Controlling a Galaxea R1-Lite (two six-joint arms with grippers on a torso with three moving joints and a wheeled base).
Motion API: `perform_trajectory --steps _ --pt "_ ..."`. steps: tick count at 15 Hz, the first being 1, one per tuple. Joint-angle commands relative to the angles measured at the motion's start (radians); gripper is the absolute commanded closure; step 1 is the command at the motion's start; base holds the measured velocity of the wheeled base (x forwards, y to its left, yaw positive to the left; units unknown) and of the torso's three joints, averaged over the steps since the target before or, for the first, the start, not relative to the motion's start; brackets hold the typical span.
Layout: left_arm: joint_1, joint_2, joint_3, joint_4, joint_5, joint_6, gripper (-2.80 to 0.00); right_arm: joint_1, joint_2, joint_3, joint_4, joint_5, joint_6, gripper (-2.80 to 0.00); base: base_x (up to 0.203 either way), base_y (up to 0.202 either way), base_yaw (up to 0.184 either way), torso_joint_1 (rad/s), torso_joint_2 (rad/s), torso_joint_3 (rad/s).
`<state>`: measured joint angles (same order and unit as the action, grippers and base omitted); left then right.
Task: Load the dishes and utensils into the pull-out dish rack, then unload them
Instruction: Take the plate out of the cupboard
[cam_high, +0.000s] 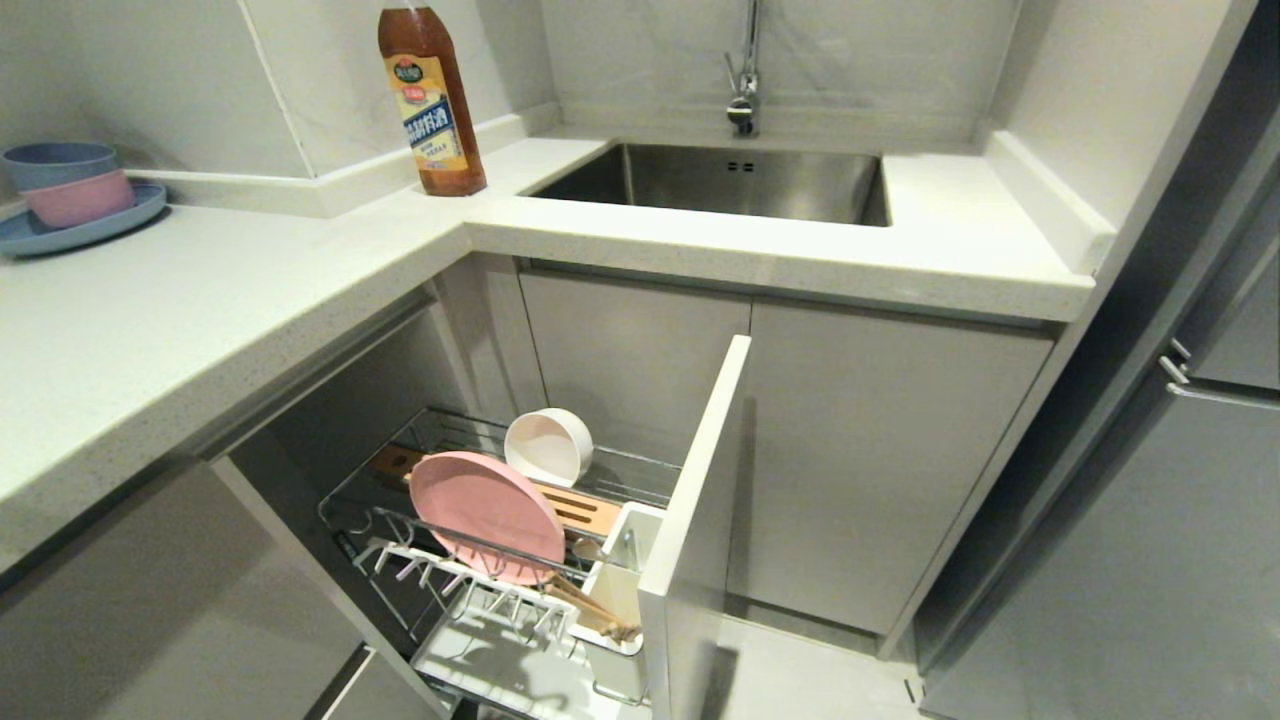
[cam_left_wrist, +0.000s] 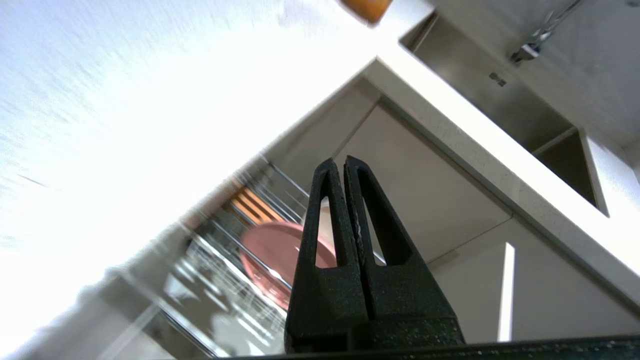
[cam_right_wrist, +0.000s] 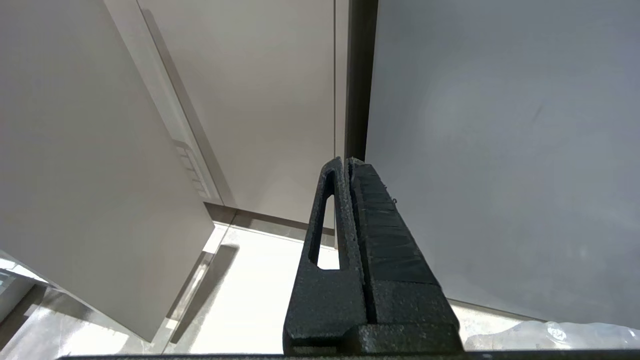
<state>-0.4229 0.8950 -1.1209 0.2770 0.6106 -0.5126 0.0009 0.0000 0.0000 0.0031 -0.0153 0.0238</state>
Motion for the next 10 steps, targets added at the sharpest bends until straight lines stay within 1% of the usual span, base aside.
perform_trajectory --steps 1,3,4,7,9,10 --pt "0.102 -0.100 0.008 0.003 -0.100 0.066 0.00 0.001 0.000 0.003 0.000 0.000 0.000 0.00 0.000 0.000 0.000 0.000 0.00 0.000" --pt "0.219 -0.230 0.046 0.031 -0.287 0.169 0.00 0.001 0.000 0.002 0.000 0.000 0.000 0.00 0.000 0.000 0.000 0.000 0.00 0.000" --pt "0.254 -0.296 0.072 0.060 -0.351 0.205 0.00 0.001 0.000 0.002 0.000 0.000 0.001 0.00 0.000 0.000 0.000 0.000 0.00 0.000" --pt "0.317 -0.510 0.194 0.162 -0.508 0.325 0.00 0.001 0.000 0.003 -0.001 0.000 0.001 0.00 0.000 0.000 0.000 0.000 0.00 0.000" --pt "0.365 -0.622 0.318 0.204 -0.598 0.366 0.00 0.001 0.000 0.002 0.000 0.000 0.000 0.00 0.000 0.000 0.000 0.000 0.00 0.000" --pt "0.383 -0.668 0.372 0.206 -0.627 0.374 0.00 0.000 0.000 0.003 0.000 0.000 0.001 0.00 0.000 0.000 0.000 0.000 0.00 0.000"
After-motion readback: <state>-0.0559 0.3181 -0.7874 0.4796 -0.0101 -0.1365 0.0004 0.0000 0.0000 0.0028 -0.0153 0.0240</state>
